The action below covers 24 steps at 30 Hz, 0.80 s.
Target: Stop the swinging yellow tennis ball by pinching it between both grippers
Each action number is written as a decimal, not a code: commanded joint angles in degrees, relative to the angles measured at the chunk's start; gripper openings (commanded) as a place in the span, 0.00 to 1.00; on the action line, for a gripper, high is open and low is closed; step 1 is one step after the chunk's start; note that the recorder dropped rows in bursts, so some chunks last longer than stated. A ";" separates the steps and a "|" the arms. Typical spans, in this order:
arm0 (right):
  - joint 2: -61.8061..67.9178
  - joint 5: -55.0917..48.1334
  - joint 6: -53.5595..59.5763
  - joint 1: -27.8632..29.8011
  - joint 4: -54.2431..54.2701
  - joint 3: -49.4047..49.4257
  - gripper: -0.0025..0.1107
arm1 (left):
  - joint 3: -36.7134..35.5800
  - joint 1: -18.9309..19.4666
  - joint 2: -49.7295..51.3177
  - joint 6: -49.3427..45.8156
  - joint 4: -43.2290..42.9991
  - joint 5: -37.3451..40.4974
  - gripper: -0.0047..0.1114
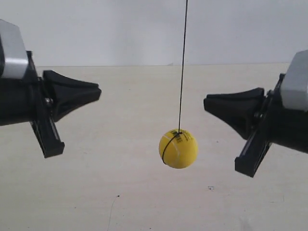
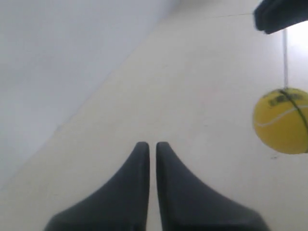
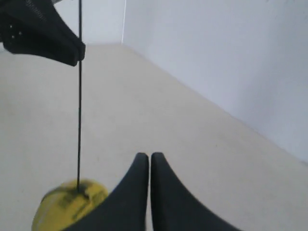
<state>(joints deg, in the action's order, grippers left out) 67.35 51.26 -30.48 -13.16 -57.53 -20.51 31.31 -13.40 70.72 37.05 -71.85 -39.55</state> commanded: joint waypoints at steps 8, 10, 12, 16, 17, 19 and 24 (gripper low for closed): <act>-23.04 -0.08 -2.51 -0.05 2.09 -0.18 0.02 | -1.63 0.19 -28.53 14.21 6.75 13.82 0.08; -27.33 -0.16 -3.73 -0.05 2.20 -0.18 0.02 | -1.63 0.19 -32.76 16.17 6.75 14.59 0.08; -31.42 -0.85 -5.38 -0.05 2.77 -0.18 0.02 | -1.63 0.19 -37.05 17.67 6.75 15.70 0.08; -38.02 -3.12 -7.69 -0.05 5.02 -0.18 0.02 | -1.66 0.19 -43.60 19.05 6.75 16.29 0.08; -39.66 -3.12 -7.71 -0.05 5.51 -0.18 0.02 | -1.66 0.19 -45.27 19.05 6.75 16.29 0.08; -42.84 -3.02 -7.71 -0.05 6.33 -0.18 0.02 | -1.66 0.19 -48.43 19.05 6.75 16.29 0.08; -48.84 -2.66 -7.61 -0.05 6.56 -0.18 0.02 | -1.66 0.19 -54.19 19.05 6.75 15.80 0.08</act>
<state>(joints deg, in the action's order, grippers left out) 20.97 48.69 -37.98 -13.16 -51.68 -20.51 29.82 -13.40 19.01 55.32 -65.68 -23.79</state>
